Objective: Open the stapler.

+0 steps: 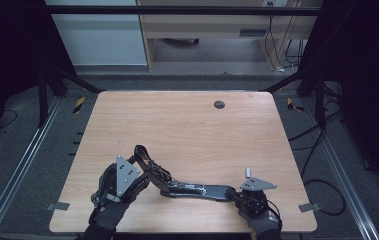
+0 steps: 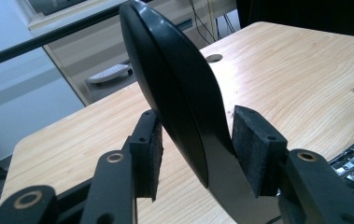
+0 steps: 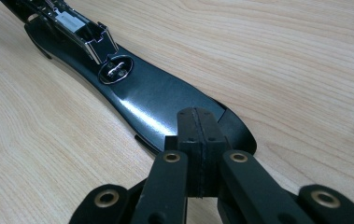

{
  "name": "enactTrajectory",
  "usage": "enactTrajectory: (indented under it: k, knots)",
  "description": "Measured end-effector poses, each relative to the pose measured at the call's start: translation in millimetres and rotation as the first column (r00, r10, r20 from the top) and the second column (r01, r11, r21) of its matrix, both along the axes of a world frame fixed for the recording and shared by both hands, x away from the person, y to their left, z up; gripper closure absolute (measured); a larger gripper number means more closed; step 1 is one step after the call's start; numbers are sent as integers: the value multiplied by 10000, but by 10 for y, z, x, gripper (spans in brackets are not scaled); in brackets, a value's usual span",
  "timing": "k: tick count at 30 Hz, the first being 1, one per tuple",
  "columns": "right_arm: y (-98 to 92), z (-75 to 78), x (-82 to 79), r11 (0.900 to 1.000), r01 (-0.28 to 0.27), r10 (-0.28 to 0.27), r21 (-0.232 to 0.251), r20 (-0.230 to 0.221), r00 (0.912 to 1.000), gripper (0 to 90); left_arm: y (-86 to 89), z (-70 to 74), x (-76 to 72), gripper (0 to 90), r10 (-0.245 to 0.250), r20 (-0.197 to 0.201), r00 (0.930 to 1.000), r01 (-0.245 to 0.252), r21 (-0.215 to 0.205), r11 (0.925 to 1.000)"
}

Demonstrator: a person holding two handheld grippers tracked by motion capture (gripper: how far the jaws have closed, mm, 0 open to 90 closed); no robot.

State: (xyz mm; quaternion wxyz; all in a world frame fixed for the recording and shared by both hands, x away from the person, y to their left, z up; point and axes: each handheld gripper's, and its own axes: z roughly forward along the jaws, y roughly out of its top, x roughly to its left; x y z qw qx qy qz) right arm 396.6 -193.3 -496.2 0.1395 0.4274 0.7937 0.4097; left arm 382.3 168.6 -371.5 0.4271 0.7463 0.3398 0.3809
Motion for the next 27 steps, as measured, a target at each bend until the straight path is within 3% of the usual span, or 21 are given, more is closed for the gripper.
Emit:
enactTrajectory:
  k: [2, 5, 10, 15, 27]
  knots:
    - [-1, -1, 2, 10000, 2, -2, -6, 6, 10000, 900, 37, -9, 12, 530, 187, -105, 9998, -186, 57, 9998]
    - [0, -1, 3, 10000, -1, 1, -12, -12, 10000, 900, 171, -56, 23, 516, 105, -99, 9999, -108, -293, 9995]
    - [-2, 1, 4, 10000, -4, 4, 45, -44, 10000, 900, 169, -58, 11, 513, 112, -64, 9999, -114, -284, 9995]
    - [-1, 0, 4, 10000, -6, 6, 45, -48, 10000, 900, 234, -85, 20, 508, 290, -350, 9990, -309, -553, 9980]
    - [-5, 1, 19, 10000, -60, 60, 29, -61, 10000, 900, 336, -172, 20, 483, 501, -376, 9980, -533, -903, 9945]
